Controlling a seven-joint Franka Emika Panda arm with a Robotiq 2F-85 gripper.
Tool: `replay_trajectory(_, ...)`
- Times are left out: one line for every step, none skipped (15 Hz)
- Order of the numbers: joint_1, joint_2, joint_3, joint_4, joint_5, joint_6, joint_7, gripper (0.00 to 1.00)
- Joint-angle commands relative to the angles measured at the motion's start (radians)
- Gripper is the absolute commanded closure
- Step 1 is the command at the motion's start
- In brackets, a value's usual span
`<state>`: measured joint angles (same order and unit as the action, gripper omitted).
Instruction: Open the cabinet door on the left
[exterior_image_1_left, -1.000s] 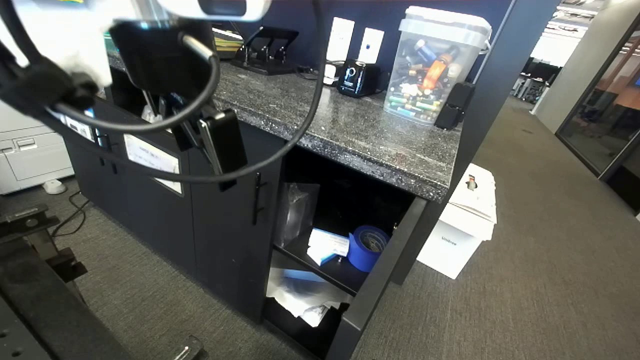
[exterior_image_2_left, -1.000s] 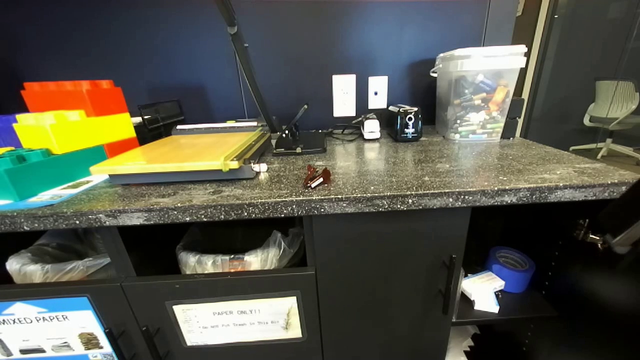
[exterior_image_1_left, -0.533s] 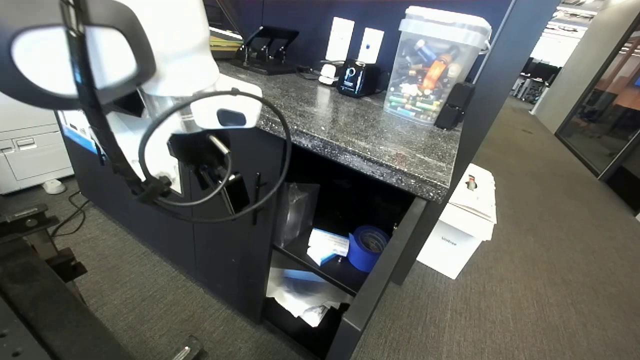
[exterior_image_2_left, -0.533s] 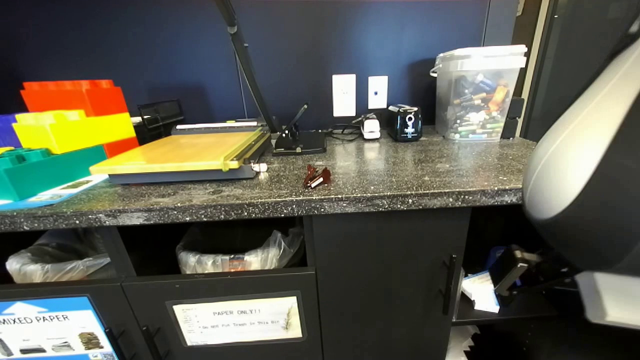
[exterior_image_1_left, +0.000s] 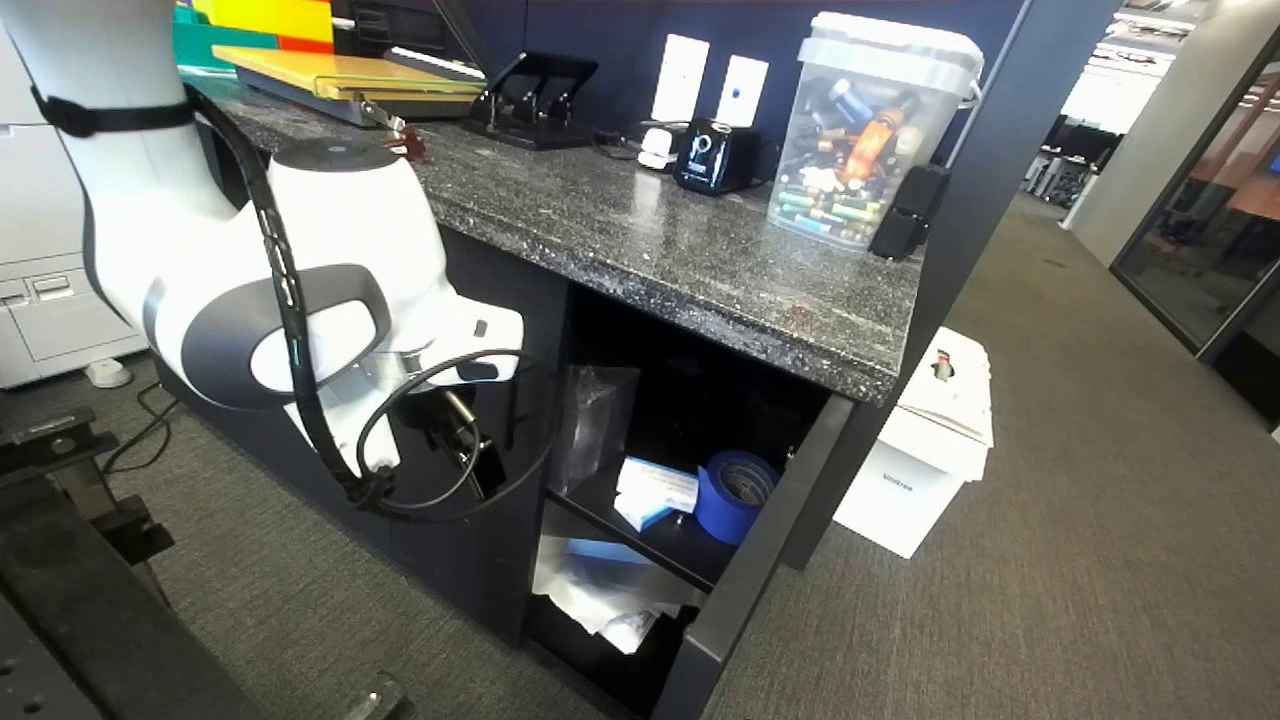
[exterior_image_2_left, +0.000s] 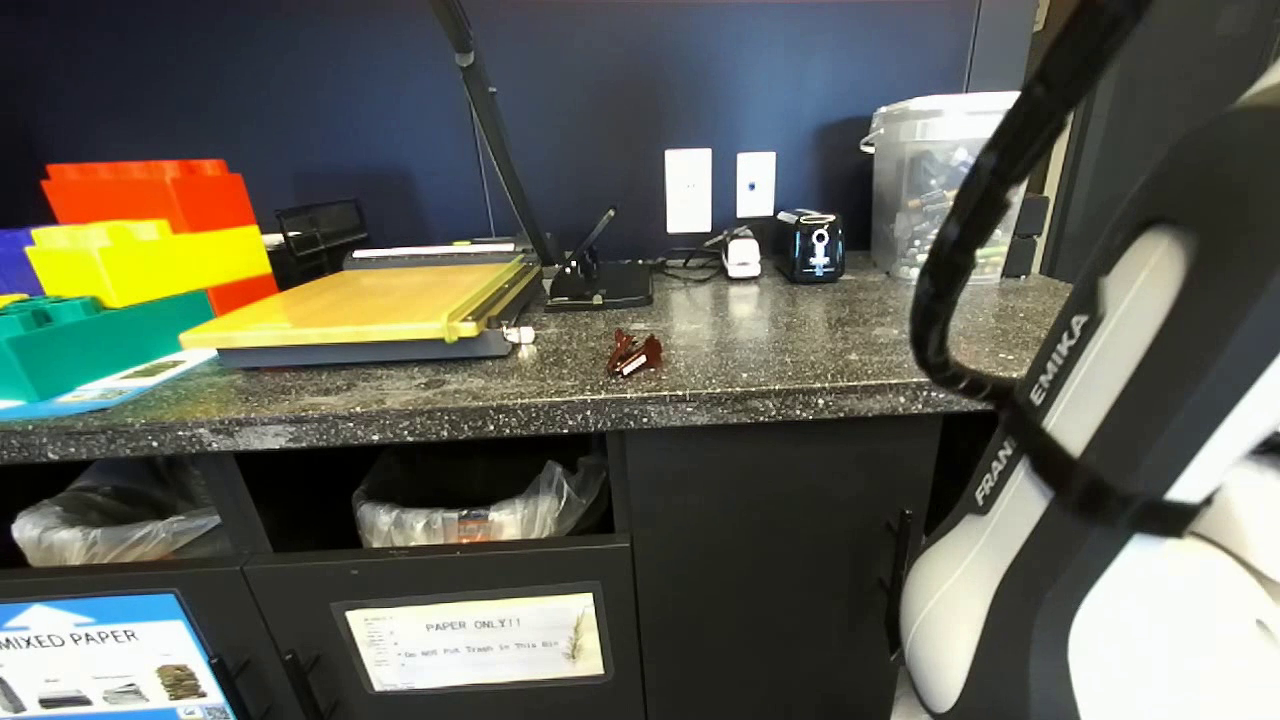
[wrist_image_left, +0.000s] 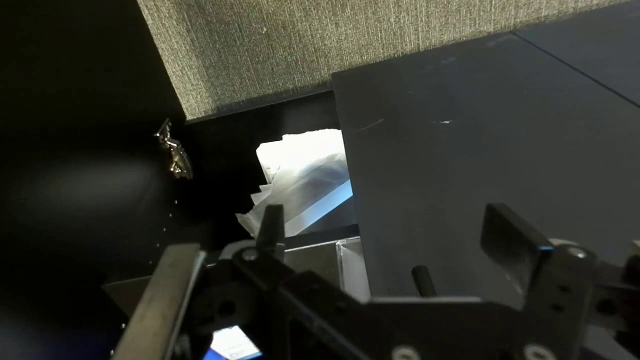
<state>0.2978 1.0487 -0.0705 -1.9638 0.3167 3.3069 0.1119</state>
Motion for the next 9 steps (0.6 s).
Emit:
replay_trajectory(0.040,0.065,-0.016,0.060,-0.017,0.118,0.045,0.00)
replay_trajectory(0.047,0.071,-0.015,0.057,-0.012,0.163,0.042,0.00)
replay_trajectory(0.054,0.074,-0.015,0.055,-0.007,0.204,0.035,0.00)
replay_trajectory(0.059,0.079,-0.016,0.057,0.000,0.233,0.030,0.00)
replay_trajectory(0.068,0.085,-0.021,0.068,0.009,0.251,0.026,0.00)
replay_trajectory(0.076,0.093,-0.029,0.085,0.017,0.250,0.025,0.00)
replay_trajectory(0.089,0.104,-0.044,0.114,0.027,0.235,0.027,0.00)
replay_trajectory(0.095,0.110,-0.054,0.133,0.033,0.230,0.028,0.00)
replay_trajectory(0.110,0.122,-0.070,0.160,0.042,0.228,0.029,0.00)
